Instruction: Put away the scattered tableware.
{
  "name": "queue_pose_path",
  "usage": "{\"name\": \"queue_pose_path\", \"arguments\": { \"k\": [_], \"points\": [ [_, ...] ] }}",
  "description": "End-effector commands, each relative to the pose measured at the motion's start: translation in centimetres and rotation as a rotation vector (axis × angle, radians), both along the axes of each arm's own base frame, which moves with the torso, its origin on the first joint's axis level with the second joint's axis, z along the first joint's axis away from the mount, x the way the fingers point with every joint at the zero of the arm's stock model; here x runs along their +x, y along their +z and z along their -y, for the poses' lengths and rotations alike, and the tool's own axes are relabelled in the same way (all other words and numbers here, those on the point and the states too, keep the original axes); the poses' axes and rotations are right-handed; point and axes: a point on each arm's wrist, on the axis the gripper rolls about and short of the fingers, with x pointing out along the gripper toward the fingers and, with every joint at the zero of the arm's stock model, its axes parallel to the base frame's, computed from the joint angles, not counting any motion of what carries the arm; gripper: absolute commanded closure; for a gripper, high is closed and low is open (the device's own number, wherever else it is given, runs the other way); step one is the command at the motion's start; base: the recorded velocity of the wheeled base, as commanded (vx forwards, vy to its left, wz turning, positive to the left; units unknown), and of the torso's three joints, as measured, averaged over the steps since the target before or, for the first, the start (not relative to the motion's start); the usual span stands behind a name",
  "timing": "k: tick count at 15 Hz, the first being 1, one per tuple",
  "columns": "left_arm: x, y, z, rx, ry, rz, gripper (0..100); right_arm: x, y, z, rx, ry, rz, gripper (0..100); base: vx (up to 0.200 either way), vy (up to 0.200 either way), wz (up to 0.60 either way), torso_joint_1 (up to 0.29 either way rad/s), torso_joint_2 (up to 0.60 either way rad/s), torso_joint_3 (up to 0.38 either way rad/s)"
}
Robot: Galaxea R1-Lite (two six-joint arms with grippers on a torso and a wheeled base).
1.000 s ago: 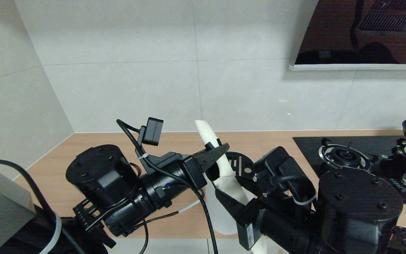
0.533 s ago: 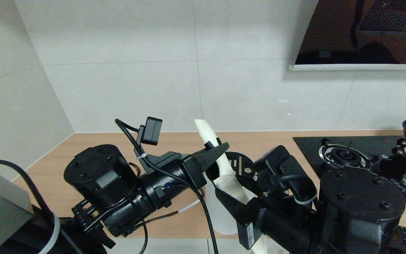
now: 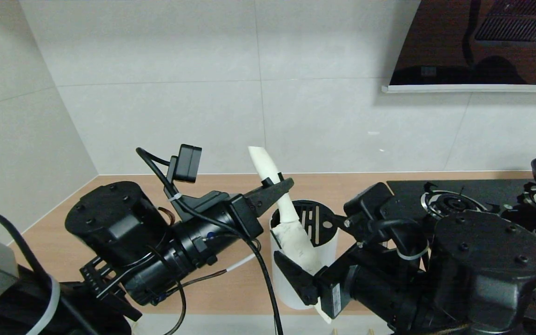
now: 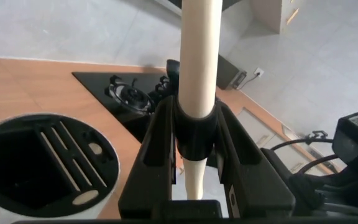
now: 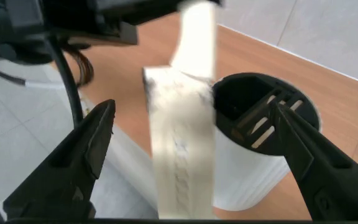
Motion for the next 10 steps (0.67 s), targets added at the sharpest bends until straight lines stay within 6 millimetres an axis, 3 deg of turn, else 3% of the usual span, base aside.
{"name": "queue_pose_path", "arguments": {
  "k": [1,3,5,6,10],
  "points": [
    [-0.1,1.3,-0.7,-0.020,0.018,0.028,100,0.7,1.5,1.3,0.036,-0.044,0.035,0,0.000,0.000,0.00,0.000,0.00,0.000],
    [0.4,4.0,-1.6,-0.052,0.149,0.032,100,3.1,3.3,2.9,0.076,-0.146,0.075,0,0.000,0.000,0.00,0.000,0.00,0.000],
    [0.9,5.5,-1.6,-0.060,0.271,0.006,100,4.0,3.5,3.5,0.074,-0.185,0.075,0,0.000,0.000,0.00,0.000,0.00,0.000],
    [1.8,6.4,-1.4,-0.010,0.442,-0.018,100,4.5,3.6,3.9,0.073,-0.209,0.076,0,0.000,0.000,0.00,0.000,0.00,0.000],
    [2.0,7.4,-1.1,0.122,0.735,0.054,100,6.7,3.4,5.1,0.051,-0.289,0.062,0,0.000,0.000,0.00,0.000,0.00,0.000]
  ]
}}
